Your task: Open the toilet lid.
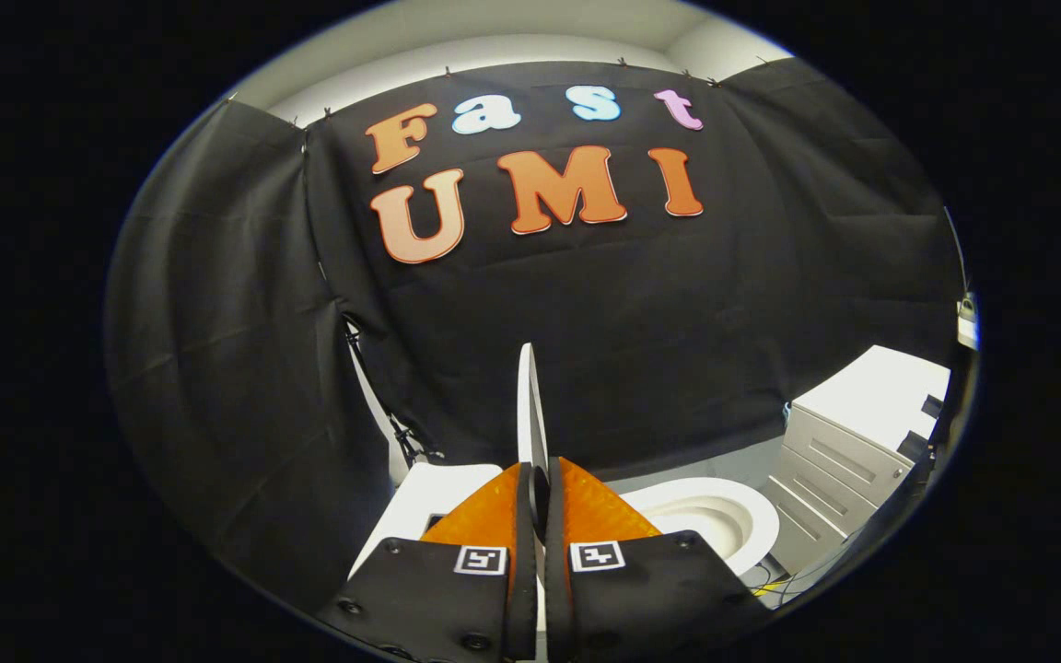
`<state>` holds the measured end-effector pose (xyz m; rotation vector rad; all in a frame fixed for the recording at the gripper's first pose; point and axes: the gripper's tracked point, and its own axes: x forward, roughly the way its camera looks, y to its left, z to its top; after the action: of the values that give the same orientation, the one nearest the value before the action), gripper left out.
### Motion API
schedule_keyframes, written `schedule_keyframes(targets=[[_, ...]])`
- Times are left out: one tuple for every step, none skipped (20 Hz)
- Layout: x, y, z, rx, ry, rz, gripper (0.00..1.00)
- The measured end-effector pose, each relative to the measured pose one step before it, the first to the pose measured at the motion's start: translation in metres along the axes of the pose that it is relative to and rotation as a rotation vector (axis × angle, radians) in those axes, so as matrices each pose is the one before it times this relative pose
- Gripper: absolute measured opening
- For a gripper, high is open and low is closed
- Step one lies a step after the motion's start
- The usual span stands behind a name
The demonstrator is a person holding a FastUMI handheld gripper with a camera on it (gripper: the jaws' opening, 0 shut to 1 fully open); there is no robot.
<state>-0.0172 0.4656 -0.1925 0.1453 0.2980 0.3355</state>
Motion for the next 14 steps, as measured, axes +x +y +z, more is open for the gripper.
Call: schedule_keyframes(targets=[[0.00017, 0.00645, -0.00194, -0.01118, -0.00011, 0.0055, 0.12], [-0.00044, 0.00647, -0.00094, -0.01254, 0.00008, 0.00483, 0.12], [-0.00036, 0.00572, -0.0012, -0.01181, 0.0005, 0.0052, 0.12], [0.00039, 0.00689, -0.00067, -0.00852, 0.0001, 0.00549, 0.12], [-0.00043, 0.00741, -0.00183, -0.00793, -0.00009, 0.00696, 0.12], [-0.00093, 0.00685, -0.00041, -0.0102, 0.00074, 0.0072, 0.12], [-0.00033, 0.00672, -0.00067, -0.01071, -0.00071, 0.00597, 0.12], [0.00186, 0.00345, -0.00165, -0.00771, -0.00015, 0.00173, 0.12], [0.00048, 0.0053, -0.00176, -0.0068, 0.00025, 0.00134, 0.12], [-0.00178, 0.00655, -0.00097, -0.00676, 0.00029, 0.00305, 0.12], [-0.00062, 0.00662, -0.00231, -0.00683, -0.00034, 0.00506, 0.12], [0.00066, 0.00625, -0.00052, -0.00711, 0.00104, 0.00492, 0.12], [0.0017, 0.00574, -0.00156, -0.00947, 0.00178, 0.00583, 0.12], [0.00094, 0.00534, -0.00151, -0.01029, 0.00055, 0.00495, 0.12]])
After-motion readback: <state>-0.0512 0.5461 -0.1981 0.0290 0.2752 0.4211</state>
